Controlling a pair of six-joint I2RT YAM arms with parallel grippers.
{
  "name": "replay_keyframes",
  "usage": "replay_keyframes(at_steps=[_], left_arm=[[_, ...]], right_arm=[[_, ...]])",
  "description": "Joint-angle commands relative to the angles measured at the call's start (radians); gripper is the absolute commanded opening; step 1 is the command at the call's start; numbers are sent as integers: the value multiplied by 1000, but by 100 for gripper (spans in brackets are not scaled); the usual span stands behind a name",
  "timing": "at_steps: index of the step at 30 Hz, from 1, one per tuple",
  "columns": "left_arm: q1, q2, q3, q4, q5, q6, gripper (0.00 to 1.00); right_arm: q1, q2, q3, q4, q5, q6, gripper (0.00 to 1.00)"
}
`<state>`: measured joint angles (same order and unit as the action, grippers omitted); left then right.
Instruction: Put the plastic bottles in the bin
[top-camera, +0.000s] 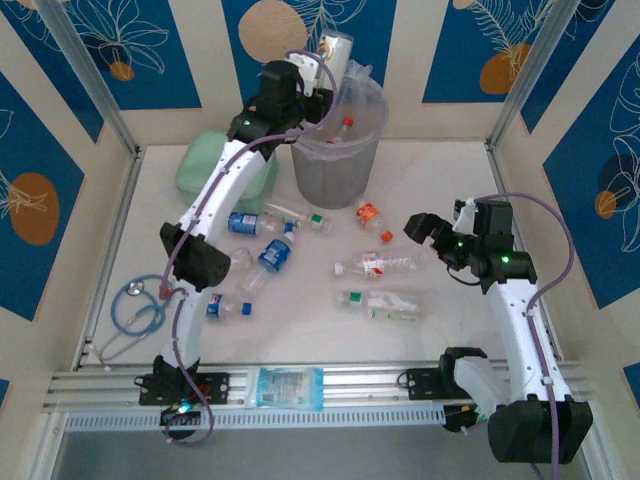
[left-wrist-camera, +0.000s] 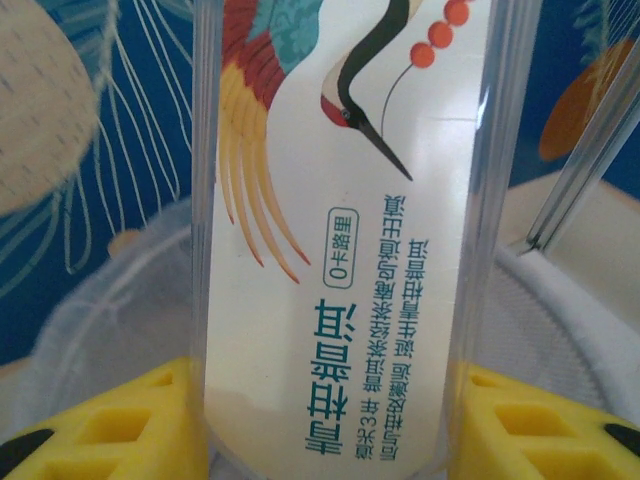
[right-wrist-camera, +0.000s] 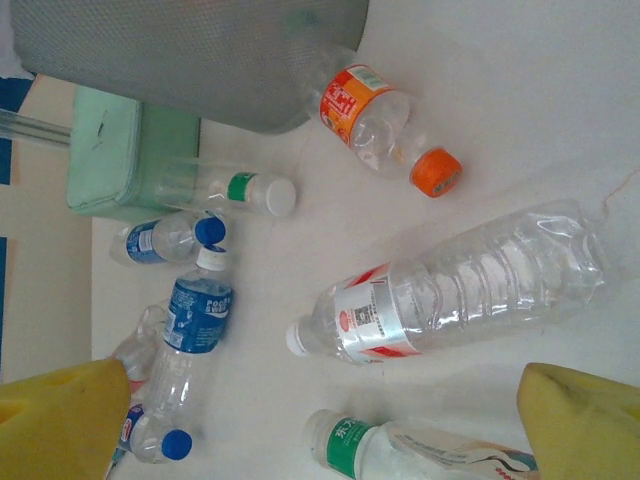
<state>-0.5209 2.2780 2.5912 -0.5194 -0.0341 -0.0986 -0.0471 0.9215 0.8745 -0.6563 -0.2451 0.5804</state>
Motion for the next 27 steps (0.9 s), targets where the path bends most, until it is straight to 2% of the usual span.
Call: replay_keyframes(at_steps=[1,9,10,11,12,13,17,21,27], left_arm=[[4,54,20,5,-14,4,0],[4,83,-21,-54,34,3,2],[4,76,-39,-51,31,-2,16],[4,69,-57,-43,35,-3,34],[4,64,-70,-37,40,-3,46],[4,59,-79,-33,44,-4,55],[4,45,-80,-37,61,-3,80],[4,28,-80,-38,80,3,89],[2,-4,-82,-34,99,17,89]], right_arm=[[-2,-12,-10,-43,-37,-41,99],[-2,-24,-52,-54,-14,-60,99],[-2,-22,-55,-53,-20,-58,99],[-3,-22,-59,-55,-20,-56,99],[-2,-24,-64,-58,-18,-51,99],[-2,-26,-65,-63,-12,-49,98],[-2,-26,-72,-95,8,-49,98],[-2,-33,-81,-131,13,-39,97],[8,-77,-56,-264,53,-4,98]])
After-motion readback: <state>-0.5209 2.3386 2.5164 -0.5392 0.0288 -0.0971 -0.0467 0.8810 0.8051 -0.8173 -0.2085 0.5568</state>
